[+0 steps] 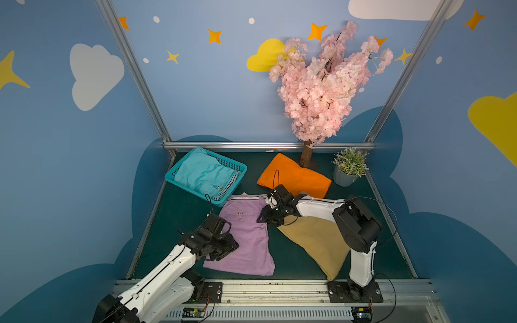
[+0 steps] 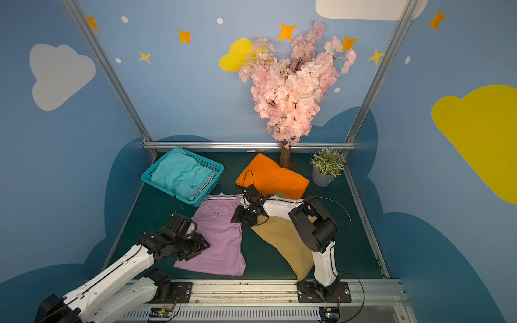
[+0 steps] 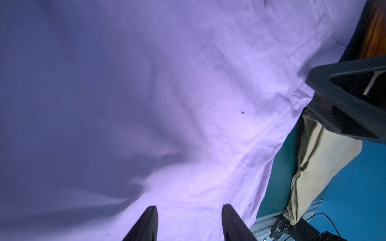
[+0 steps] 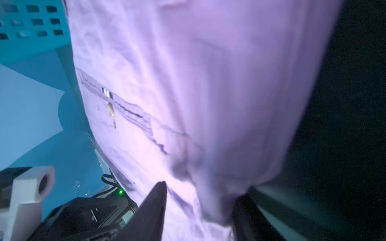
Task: Put the folded long pants in the basket
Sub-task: Pick up the long pant at the center of the board.
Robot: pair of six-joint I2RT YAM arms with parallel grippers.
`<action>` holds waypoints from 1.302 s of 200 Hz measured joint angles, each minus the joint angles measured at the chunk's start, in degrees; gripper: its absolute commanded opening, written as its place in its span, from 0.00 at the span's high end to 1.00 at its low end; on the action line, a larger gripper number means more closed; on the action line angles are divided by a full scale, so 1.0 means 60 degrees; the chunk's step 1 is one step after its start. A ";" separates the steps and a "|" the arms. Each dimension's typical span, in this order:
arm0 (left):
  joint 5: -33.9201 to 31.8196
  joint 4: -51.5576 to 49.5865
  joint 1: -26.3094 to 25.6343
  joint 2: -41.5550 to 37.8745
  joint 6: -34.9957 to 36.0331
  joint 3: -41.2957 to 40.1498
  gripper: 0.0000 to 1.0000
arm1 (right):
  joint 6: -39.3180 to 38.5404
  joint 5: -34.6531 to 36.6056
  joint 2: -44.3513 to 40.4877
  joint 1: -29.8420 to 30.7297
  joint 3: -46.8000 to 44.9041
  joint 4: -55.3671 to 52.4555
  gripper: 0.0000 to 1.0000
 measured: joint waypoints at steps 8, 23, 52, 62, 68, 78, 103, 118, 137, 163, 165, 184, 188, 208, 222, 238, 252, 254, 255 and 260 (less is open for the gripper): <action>-0.0007 -0.0018 0.0033 0.0047 0.0022 0.0000 0.47 | -0.0284 0.0178 -0.0015 -0.0018 0.0346 -0.0452 0.38; -0.0011 -0.0058 0.0047 0.0222 0.0073 0.0000 0.48 | -0.0874 0.0335 -0.0095 -0.0306 0.0805 -0.1115 0.36; 0.0087 -0.0015 0.0047 0.0470 0.0157 -0.0040 0.47 | -0.2229 0.0189 0.0062 -0.1395 0.1887 -0.2350 0.35; 0.0138 0.0018 0.0047 0.0521 0.0164 -0.0102 0.48 | -0.2623 0.0018 0.0492 -0.1752 0.2728 -0.2823 0.35; 0.0164 0.0022 0.0051 0.0557 0.0171 -0.0138 0.48 | -0.2830 -0.0106 0.0801 -0.1931 0.3235 -0.2991 0.35; 0.0204 0.0018 0.0051 0.0630 0.0193 -0.0182 0.48 | -0.3147 -0.0321 0.1362 -0.2109 0.3942 -0.3118 0.35; 0.0280 0.0022 0.0051 0.0674 0.0229 -0.0193 0.48 | -0.3508 -0.0780 0.2313 -0.2095 0.4452 -0.3228 0.35; 0.0321 0.0029 0.0051 0.0670 0.0229 -0.0204 0.47 | -0.3585 -0.0936 0.2736 -0.1956 0.4473 -0.3362 0.35; 0.0361 0.0033 0.0051 0.0678 0.0233 -0.0229 0.47 | -0.3650 -0.1056 0.2805 -0.1934 0.4608 -0.3384 0.35; 0.0408 0.0076 0.0051 0.0750 0.0299 -0.0229 0.47 | -0.3639 -0.1322 0.2980 -0.1916 0.4714 -0.3391 0.37; 0.0412 0.0080 0.0051 0.0758 0.0302 -0.0229 0.47 | -0.3632 -0.1337 0.2994 -0.1916 0.4721 -0.3377 0.38; 0.0415 0.0095 0.0051 0.0761 0.0328 -0.0229 0.47 | -0.3555 -0.1672 0.3213 -0.1912 0.4911 -0.3282 0.42; 0.0419 0.0098 0.0051 0.0761 0.0331 -0.0229 0.47 | -0.3493 -0.1741 0.3271 -0.1909 0.4976 -0.3271 0.43; 0.0426 0.0098 0.0051 0.0758 0.0339 -0.0229 0.47 | -0.3315 -0.2116 0.3625 -0.1902 0.5377 -0.3191 0.51; 0.0448 0.0098 0.0051 0.0750 0.0339 -0.0229 0.47 | -0.3220 -0.2317 0.3803 -0.1887 0.5541 -0.3115 0.61; 0.0474 0.0102 0.0051 0.0718 0.0339 -0.0229 0.47 | -0.3151 -0.2510 0.3978 -0.1876 0.5617 -0.2914 0.80; 0.0492 0.0102 0.0051 0.0696 0.0339 -0.0229 0.47 | -0.3045 -0.2656 0.4058 -0.1858 0.5614 -0.2736 0.94; 0.0492 0.0102 0.0051 0.0692 0.0335 -0.0229 0.47 | -0.2987 -0.2663 0.4058 -0.1851 0.5603 -0.2703 0.96; 0.0492 0.0102 0.0051 0.0688 0.0335 -0.0229 0.47 | -0.2973 -0.2663 0.4058 -0.1854 0.5599 -0.2703 0.97; 0.0499 0.0102 0.0051 0.0685 0.0339 -0.0229 0.47 | -0.2976 -0.2677 0.4054 -0.1847 0.5588 -0.2648 1.00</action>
